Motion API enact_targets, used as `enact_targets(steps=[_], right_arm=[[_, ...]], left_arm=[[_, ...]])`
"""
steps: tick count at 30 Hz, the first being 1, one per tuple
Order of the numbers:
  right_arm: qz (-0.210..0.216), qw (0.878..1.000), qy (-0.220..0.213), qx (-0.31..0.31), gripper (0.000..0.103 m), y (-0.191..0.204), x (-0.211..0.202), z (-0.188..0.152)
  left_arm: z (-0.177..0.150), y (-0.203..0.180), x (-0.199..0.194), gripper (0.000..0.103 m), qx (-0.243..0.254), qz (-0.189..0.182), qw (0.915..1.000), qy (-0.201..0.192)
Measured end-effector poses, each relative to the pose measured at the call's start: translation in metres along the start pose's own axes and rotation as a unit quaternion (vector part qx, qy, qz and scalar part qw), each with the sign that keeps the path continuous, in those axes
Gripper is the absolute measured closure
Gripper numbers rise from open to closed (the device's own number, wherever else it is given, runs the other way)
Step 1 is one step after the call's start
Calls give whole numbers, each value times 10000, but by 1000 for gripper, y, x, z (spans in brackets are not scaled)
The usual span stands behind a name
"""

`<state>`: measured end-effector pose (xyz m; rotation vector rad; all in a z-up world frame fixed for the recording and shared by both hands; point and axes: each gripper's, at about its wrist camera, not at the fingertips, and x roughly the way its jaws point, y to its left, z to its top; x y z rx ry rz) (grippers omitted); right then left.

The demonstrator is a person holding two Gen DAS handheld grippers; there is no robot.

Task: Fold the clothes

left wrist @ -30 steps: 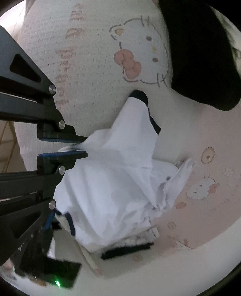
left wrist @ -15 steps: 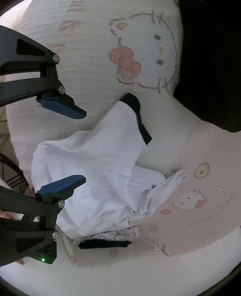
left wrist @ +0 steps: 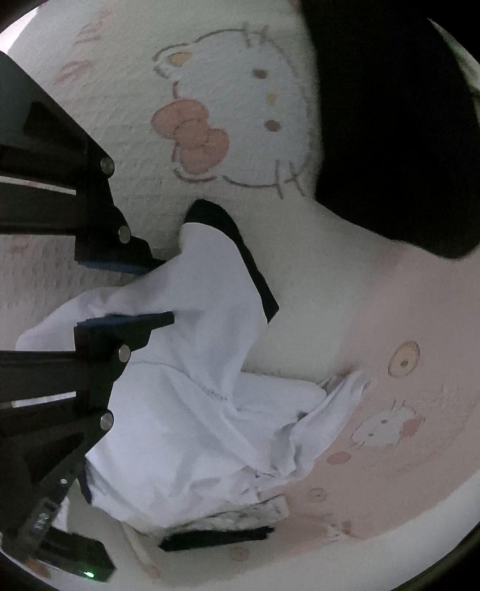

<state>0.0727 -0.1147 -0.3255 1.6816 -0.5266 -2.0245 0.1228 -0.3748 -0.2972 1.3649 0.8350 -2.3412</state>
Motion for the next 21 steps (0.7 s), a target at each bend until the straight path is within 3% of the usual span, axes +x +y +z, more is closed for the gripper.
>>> enact_targets(steps=[4, 6, 9, 16, 20, 21], right_arm=[[89, 9995, 168, 239, 103, -12, -6, -4], [43, 9998, 171, 90, 103, -14, -11, -8], [-107, 9995, 39, -286, 103, -7, -16, -16], [-451, 9951, -134, -865, 103, 11, -28, -23], [-639, 9914, -301, -1102, 95, 10, -53, -17], [-686, 9903, -343, -1161, 85, 9, -59, -15]], left_arm=[[2, -11, 1, 86, 719, 614, 9955, -18], [3, -13, 0, 86, 912, 714, 9933, 12], [3, -10, 0, 86, 921, 720, 9931, 41], [-9, 1, -20, 86, 431, 864, 9953, -95], [-12, 1, -33, 86, 300, 778, 9964, -159], [-11, 0, -35, 86, 235, 671, 9974, -93]])
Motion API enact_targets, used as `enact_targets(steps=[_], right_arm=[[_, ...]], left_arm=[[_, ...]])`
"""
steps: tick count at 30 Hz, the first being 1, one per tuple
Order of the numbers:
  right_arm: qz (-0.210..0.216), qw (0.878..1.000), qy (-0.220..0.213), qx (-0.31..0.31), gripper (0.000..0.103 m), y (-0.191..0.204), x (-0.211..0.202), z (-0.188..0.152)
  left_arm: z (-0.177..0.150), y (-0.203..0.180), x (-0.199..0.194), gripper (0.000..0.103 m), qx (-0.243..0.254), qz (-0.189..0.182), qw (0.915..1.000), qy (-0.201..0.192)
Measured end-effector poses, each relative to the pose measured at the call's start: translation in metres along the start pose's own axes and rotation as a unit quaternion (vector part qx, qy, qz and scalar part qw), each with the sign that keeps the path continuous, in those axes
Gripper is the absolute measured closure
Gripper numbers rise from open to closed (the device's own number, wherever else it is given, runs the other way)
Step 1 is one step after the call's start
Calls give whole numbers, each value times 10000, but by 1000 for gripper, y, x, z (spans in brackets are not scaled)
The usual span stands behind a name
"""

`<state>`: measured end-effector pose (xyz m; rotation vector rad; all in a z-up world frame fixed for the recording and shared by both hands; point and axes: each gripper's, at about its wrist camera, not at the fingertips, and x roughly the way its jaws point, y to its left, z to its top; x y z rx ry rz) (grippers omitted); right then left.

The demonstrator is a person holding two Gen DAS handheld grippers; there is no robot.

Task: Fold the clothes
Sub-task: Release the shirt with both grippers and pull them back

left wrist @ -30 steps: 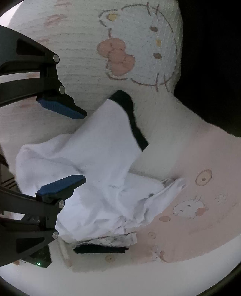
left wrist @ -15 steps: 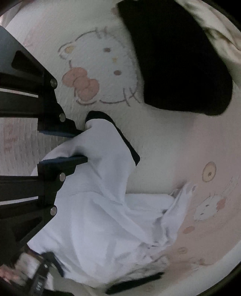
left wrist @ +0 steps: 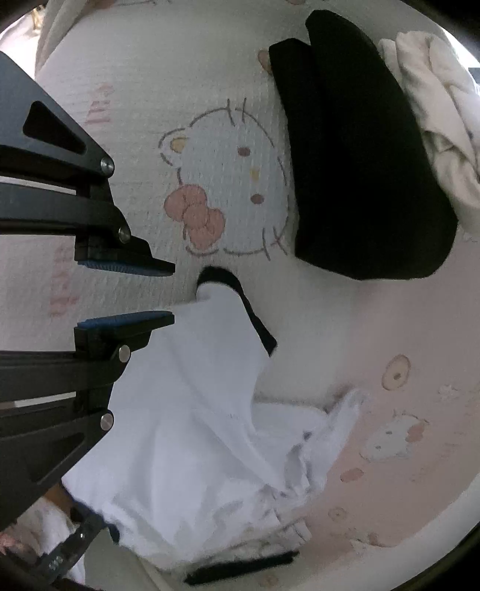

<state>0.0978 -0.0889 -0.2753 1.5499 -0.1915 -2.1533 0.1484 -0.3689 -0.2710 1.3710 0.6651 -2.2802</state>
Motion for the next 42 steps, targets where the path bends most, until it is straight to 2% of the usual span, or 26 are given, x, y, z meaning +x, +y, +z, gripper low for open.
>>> enact_targets(steps=[3, 6, 7, 8, 10, 13, 15, 17, 20, 23, 26, 29, 32, 37, 42], right_arm=[[-136, 9996, -227, 31, 58, -1, -11, 1], [-114, 9983, -529, 202, 48, -7, -28, 6], [-104, 9976, -630, 260, 46, -9, -34, 7], [-83, 9972, -697, 253, 45, -10, -39, 8], [-42, 9964, -826, 211, 45, -11, -46, 12], [-2, 9936, -1125, 113, 38, -13, -56, 15], [-205, 9913, -1303, -8, 26, -8, -58, 19], [-436, 9885, -1438, -195, 26, 7, -50, 28], [-491, 9871, -1382, -636, 26, 15, -50, 39], [-385, 9871, -1372, -734, 26, 13, -55, 52], [-179, 9885, -1403, -536, 26, 2, -60, 69], [-175, 9915, -1216, -431, 26, -16, -64, 96], [-206, 9925, -1086, -515, 26, -29, -65, 120], [-169, 9959, -827, -317, 26, -62, -57, 155], [-155, 9970, -587, -472, 26, -71, -48, 184]], left_arm=[[3, -2, -8, 86, -293, -422, 9985, 172], [5, -1, -16, 82, -764, -927, 9926, 178], [7, -2, -20, 71, -851, -997, 9913, 145], [8, -3, -23, 49, -920, -1059, 9901, 111], [10, -11, -28, 31, -840, -1068, 9907, -13], [14, -26, -29, 31, -552, -917, 9942, -54], [15, -39, -28, 31, -304, -732, 9968, -46], [14, -44, -29, 31, -163, -586, 9981, -72], [14, -52, -27, 31, -77, -429, 9990, -137], [16, -65, -29, 31, 22, -440, 9986, -300], [18, -88, -34, 31, 458, -296, 9970, -542], [21, -113, -36, 31, 1124, -8, 9907, -772], [26, -127, -37, 31, 1470, 135, 9851, -885], [41, -126, -33, 31, 1463, 49, 9866, -717], [56, -123, -36, 31, 1454, -159, 9881, -474]])
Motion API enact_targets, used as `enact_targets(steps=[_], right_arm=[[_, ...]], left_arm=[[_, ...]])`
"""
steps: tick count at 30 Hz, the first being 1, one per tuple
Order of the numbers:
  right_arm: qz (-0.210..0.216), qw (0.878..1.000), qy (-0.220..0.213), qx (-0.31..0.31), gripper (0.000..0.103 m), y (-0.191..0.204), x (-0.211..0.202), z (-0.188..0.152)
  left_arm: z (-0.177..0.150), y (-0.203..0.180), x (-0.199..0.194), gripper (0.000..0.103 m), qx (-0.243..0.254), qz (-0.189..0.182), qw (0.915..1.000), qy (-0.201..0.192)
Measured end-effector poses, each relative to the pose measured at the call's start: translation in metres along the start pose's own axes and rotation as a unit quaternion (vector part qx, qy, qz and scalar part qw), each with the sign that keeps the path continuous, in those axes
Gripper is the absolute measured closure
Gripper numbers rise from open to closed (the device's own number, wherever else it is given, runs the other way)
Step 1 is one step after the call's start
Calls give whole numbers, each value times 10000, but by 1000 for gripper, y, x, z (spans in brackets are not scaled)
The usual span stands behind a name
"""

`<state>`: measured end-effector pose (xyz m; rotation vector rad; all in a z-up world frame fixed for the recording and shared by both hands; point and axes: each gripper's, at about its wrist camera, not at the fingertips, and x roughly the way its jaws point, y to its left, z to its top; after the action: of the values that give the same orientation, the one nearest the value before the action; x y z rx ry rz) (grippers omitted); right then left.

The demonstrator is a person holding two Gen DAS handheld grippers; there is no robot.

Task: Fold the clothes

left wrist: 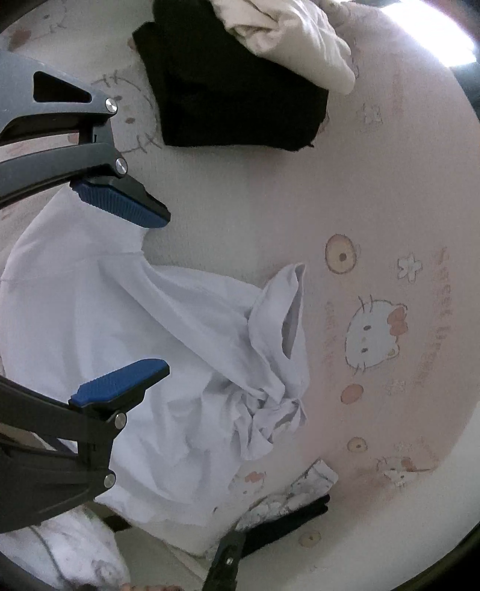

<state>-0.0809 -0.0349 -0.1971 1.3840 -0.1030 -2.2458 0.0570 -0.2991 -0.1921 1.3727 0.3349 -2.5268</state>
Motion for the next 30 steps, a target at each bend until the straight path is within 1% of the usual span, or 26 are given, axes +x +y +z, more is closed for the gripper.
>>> enact_targets(steps=[1, 5, 7, 11, 13, 16, 18, 20, 23, 25, 27, 30], right_arm=[[50, 10000, 64, -3, 26, 0, 3, 6], [429, 9987, 271, 18, 26, 4, 10, 26], [434, 9984, 349, -91, 26, 13, 9, 33], [541, 9980, 293, -149, 26, 36, 8, 45], [726, 9967, 341, -121, 26, 47, 11, 50], [973, 9943, 375, -219, 26, 66, 23, 59], [994, 9935, 415, -378, 26, 79, 36, 66], [918, 9928, 482, -598, 26, 91, 53, 75], [750, 9884, 765, -1078, 26, 112, 79, 87], [802, 9836, 889, -1349, 26, 124, 94, 96], [867, 9779, 1007, -1616, 26, 136, 108, 104], [1072, 9729, 1026, -1775, 26, 149, 133, 115]], left_arm=[[5, 1, 0, 31, -31, -74, 9999, 100], [21, 1, -13, 31, -18, -408, 9990, 201], [31, 0, -24, 31, 45, -573, 9982, 158], [49, -3, -40, 31, 457, -271, 9985, -110], [55, -6, -41, 31, 718, -128, 9971, -204], [59, -4, -33, 31, 893, -171, 9957, -184], [60, -1, -21, 31, 892, -284, 9956, -28], [59, 3, -7, 31, 889, -350, 9952, 231], [60, 10, 9, 31, 853, -334, 9941, 575], [62, 19, 17, 31, 796, -330, 9941, 655], [63, 26, 24, 31, 736, -349, 9946, 649], [60, 35, 42, 31, 615, -483, 9936, 810]])
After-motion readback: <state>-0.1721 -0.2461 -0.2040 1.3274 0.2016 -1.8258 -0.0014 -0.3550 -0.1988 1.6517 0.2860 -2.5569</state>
